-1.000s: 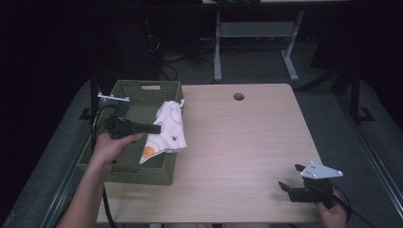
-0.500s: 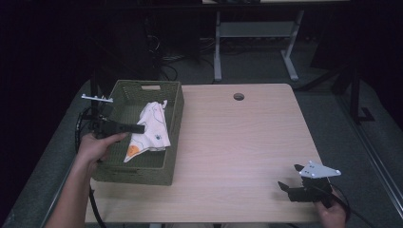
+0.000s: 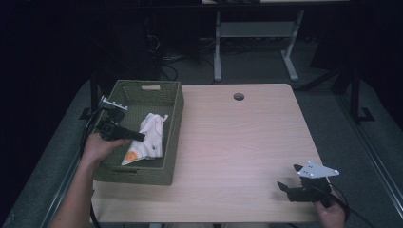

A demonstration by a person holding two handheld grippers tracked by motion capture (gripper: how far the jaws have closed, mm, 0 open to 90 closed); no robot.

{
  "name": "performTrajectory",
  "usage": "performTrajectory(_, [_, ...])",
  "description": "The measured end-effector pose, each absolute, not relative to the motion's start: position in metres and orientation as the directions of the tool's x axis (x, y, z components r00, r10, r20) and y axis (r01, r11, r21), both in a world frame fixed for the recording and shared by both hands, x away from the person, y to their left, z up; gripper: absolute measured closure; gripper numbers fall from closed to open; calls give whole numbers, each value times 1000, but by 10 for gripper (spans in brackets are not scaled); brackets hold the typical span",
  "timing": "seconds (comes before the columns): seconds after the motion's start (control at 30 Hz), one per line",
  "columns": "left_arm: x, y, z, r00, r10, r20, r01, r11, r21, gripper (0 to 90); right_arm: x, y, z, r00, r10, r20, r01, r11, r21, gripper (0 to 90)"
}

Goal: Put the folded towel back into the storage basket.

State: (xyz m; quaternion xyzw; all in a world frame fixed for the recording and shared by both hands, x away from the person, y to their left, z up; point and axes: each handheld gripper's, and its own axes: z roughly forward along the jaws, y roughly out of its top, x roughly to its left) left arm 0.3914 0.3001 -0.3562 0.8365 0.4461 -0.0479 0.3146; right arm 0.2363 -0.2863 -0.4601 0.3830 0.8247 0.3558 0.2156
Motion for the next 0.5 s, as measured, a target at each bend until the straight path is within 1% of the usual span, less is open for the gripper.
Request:
performTrajectory(0.1, [395,295,-363,617,721,-316,766,-458,452,827,237,-287,-461,-613,786,-84,479,454,752,137])
performTrajectory(0.2, [399,293,-370,639,711,-293,754,-505,421,827,237,-287,-461,-612,787,-83,479,452,753,137])
performTrajectory(0.23, [402,291,-370,657,737,-156,726,-564,395,826,237,-287,-461,-610,788,-80,482,450,752,137])
performTrajectory(0.27, [402,291,-370,657,737,-156,726,-564,395,779,237,-287,-461,-610,788,-80,482,450,752,137])
performTrajectory(0.3, [404,289,-370,656,752,-67,711,-585,390,779,237,-287,-462,-610,789,-80,483,449,752,137])
performTrajectory(0.33, [405,288,-370,637,771,-7,712,-585,389,676,237,-287,-462,-610,789,-78,485,449,751,137])
performTrajectory(0.37, [406,287,-370,627,779,11,716,-582,385,612,237,-287,-462,-611,788,-76,486,449,750,137])
performTrajectory(0.5, [407,285,-374,621,783,37,721,-589,364,569,236,-287,-461,-611,788,-78,484,450,751,137])
